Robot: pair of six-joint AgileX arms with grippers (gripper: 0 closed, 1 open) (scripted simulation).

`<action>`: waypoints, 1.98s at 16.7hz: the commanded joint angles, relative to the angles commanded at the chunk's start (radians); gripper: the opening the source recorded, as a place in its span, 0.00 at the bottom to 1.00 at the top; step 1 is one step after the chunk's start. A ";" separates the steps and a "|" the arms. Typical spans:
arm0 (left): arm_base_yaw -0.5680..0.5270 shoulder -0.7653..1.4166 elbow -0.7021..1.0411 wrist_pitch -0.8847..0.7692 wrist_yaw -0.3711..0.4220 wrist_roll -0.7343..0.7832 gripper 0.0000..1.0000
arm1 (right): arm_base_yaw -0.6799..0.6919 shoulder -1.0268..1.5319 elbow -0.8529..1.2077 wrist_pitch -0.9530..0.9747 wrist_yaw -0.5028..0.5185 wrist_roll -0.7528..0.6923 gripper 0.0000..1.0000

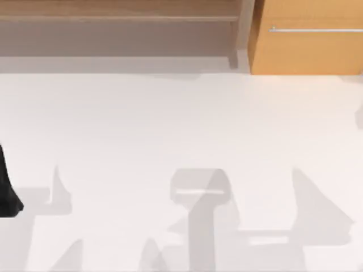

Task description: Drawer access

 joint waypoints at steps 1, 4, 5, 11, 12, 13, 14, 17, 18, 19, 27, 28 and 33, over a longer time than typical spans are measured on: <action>0.000 0.000 0.000 0.000 0.000 0.000 1.00 | -0.022 0.055 0.036 0.018 -0.023 0.001 1.00; 0.000 0.000 0.000 0.000 0.000 0.000 1.00 | -0.065 0.158 0.107 0.055 -0.069 0.003 1.00; 0.000 0.000 0.000 0.000 0.000 0.000 1.00 | -0.071 0.171 0.116 0.060 -0.075 0.003 1.00; 0.000 0.000 0.000 0.000 0.000 0.000 1.00 | -0.063 0.180 0.117 0.068 -0.070 -0.009 1.00; 0.000 0.000 0.000 0.000 0.000 0.000 1.00 | -0.053 0.198 0.123 0.083 -0.063 -0.030 1.00; 0.000 0.000 0.000 0.000 0.000 0.000 1.00 | -0.040 0.226 0.132 0.106 -0.051 -0.062 1.00; 0.000 0.000 0.000 0.000 0.000 0.000 1.00 | -0.022 0.262 0.142 0.134 -0.035 -0.104 1.00; 0.000 0.000 0.000 0.000 0.000 0.000 1.00 | 0.048 0.405 0.173 0.243 0.042 -0.290 1.00; 0.000 0.000 0.000 0.000 0.000 0.000 1.00 | 0.075 0.458 0.185 0.286 0.074 -0.371 1.00; 0.000 0.000 0.000 0.000 0.000 0.000 1.00 | 0.104 0.514 0.197 0.332 0.108 -0.456 1.00; 0.000 0.000 0.000 0.000 0.000 0.000 1.00 | 0.395 0.961 0.266 0.708 0.409 -1.121 1.00; 0.000 0.000 0.000 0.000 0.000 0.000 1.00 | 0.433 1.007 0.270 0.748 0.443 -1.206 1.00; 0.000 0.000 0.000 0.000 0.000 0.000 1.00 | 0.577 1.181 0.277 0.902 0.588 -1.507 1.00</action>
